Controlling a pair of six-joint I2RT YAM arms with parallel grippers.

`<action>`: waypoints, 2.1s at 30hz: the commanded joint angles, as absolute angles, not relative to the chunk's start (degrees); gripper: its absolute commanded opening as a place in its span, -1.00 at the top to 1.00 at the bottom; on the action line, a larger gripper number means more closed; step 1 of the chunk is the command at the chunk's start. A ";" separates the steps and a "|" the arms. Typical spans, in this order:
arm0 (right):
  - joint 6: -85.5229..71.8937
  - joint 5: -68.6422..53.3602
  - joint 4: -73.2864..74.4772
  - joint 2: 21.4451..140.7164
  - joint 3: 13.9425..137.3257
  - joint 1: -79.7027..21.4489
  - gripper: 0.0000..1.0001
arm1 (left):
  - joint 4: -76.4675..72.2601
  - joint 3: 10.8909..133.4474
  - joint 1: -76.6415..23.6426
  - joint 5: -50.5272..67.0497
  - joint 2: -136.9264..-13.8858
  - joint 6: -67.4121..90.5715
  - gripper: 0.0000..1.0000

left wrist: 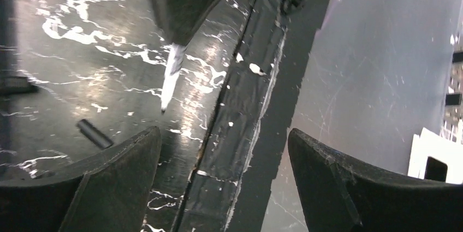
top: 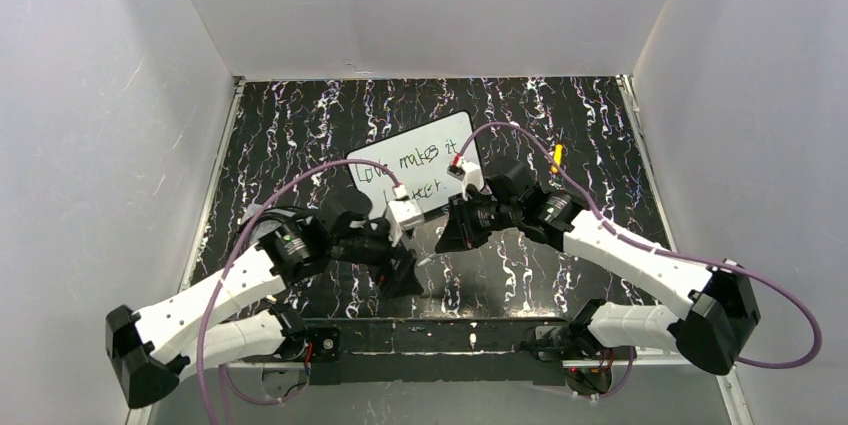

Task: Write a sentence on the whiteboard
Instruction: Pass from the right arm to the left, then pass from the left arm to the right

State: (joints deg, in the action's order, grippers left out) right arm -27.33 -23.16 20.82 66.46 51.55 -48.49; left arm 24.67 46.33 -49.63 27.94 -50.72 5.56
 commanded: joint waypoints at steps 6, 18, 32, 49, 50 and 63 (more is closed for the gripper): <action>-31.36 -39.04 15.55 70.37 53.05 -49.00 0.97 | 22.59 47.91 -57.07 21.60 -55.69 5.55 -0.62; -32.79 -41.74 13.85 68.39 51.45 -49.31 0.94 | 19.31 48.16 -62.47 16.54 -59.31 5.81 0.62; -46.40 -28.77 -0.36 55.40 38.99 -48.96 -0.15 | 6.04 39.34 -62.67 13.50 -55.51 20.28 1.00; -51.47 -22.04 -11.84 51.17 31.75 -48.96 0.79 | 3.65 38.41 -62.68 15.80 -56.82 24.17 1.00; -51.31 -21.01 -11.42 50.95 31.67 -48.96 0.91 | 4.02 38.54 -62.68 15.44 -57.04 24.43 1.00; -46.80 9.26 -0.09 45.26 28.62 -48.96 0.97 | 16.65 32.83 -54.51 -3.84 -57.05 32.55 -0.55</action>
State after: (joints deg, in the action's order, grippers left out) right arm -48.36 -1.13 -1.58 46.70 30.15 -49.01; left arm 10.85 34.33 -59.09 2.57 -55.94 30.41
